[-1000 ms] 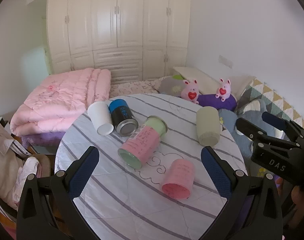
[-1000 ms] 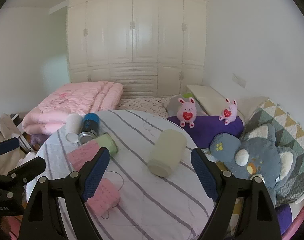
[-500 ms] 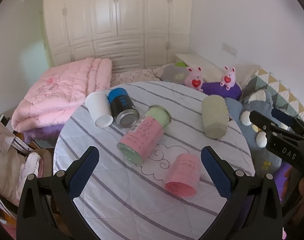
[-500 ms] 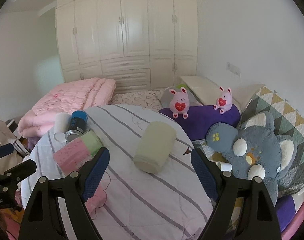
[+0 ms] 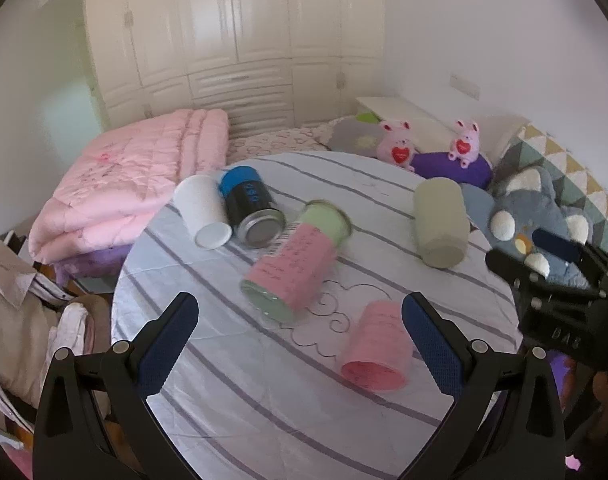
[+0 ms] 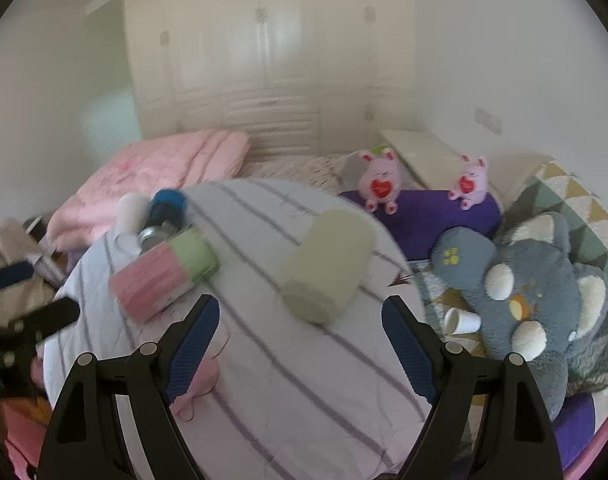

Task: Flip cup upright
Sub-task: 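Move the right gripper toward the pink cup lying on its side, then close the right gripper around the pink cup and lift it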

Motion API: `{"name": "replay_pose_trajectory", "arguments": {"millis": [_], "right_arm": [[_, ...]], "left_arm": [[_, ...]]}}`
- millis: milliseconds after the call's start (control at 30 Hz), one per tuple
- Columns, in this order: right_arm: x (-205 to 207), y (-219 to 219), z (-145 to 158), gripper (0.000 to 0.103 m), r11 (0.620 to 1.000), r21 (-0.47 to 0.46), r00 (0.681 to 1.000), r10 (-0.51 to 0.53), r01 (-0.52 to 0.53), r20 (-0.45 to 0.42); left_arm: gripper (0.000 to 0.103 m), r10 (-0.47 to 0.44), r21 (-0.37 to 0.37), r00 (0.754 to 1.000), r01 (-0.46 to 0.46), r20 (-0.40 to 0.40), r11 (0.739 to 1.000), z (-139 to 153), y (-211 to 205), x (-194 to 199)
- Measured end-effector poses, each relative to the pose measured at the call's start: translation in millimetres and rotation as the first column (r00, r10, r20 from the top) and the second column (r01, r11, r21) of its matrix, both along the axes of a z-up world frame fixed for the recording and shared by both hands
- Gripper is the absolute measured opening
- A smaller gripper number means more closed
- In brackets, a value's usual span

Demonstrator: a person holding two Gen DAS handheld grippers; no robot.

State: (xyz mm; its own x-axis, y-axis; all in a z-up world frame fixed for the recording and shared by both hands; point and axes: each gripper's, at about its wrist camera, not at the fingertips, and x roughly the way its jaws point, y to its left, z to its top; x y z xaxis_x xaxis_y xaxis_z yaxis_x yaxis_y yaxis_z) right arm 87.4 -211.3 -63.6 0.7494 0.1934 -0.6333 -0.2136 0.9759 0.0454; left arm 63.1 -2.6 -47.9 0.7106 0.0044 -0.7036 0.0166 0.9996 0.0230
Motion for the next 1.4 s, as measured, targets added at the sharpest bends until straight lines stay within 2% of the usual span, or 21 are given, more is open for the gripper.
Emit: {"name": "replay_pose_trajectory", "arguments": {"millis": [133, 233, 367, 467, 600, 867, 1033, 1167, 1267, 1400], "right_arm": [[4, 11, -9, 0.085, 0.998, 0.022, 0.995, 0.064, -0.062, -0.076], [11, 16, -16, 0.085, 0.990, 0.113, 0.981, 0.099, -0.080, -0.170], [19, 16, -26, 0.085, 0.974, 0.222, 0.959, 0.102, -0.043, -0.263], [23, 14, -40, 0.085, 0.954, 0.297, 0.931, 0.076, 0.036, -0.356], [17, 18, -52, 0.085, 0.928, 0.360, 0.905, 0.069, 0.097, -0.420], [2, 50, -60, 0.085, 0.922, 0.351, 0.916, -0.007, 0.161, -0.401], [-6, 60, -68, 0.085, 0.895, 0.381, 0.920, -0.073, 0.231, -0.385], [-4, 68, -80, 0.085, 0.886, 0.367, 0.908, -0.124, 0.283, -0.400], [0, 73, -90, 0.085, 0.871, 0.390, 0.898, -0.117, 0.297, -0.424], [8, 79, -95, 0.084, 0.884, 0.365, 0.896, -0.119, 0.292, -0.428]], "left_arm": [[0.103, 0.019, -0.013, 1.000, -0.019, -0.003, 1.000, -1, 10, -1], [0.103, 0.022, -0.020, 1.000, -0.022, -0.003, 1.000, -2, 14, -2], [0.103, 0.016, -0.024, 1.000, -0.016, -0.001, 1.000, -2, 19, -4], [0.103, 0.010, -0.028, 1.000, -0.010, 0.009, 1.000, -2, 24, -7], [0.103, -0.003, -0.029, 0.999, 0.004, 0.035, 1.000, -2, 34, -11], [0.103, -0.041, -0.059, 0.999, 0.043, 0.036, 0.997, -9, 63, -15], [0.103, -0.075, -0.075, 0.996, 0.078, 0.040, 0.994, -12, 78, -18], [0.103, -0.104, -0.072, 0.994, 0.107, 0.039, 0.992, -16, 83, -17], [0.103, -0.117, -0.063, 0.992, 0.120, 0.039, 0.991, -19, 86, -17], [0.103, -0.139, -0.079, 0.990, 0.141, 0.031, 0.987, -23, 88, -15]]}}
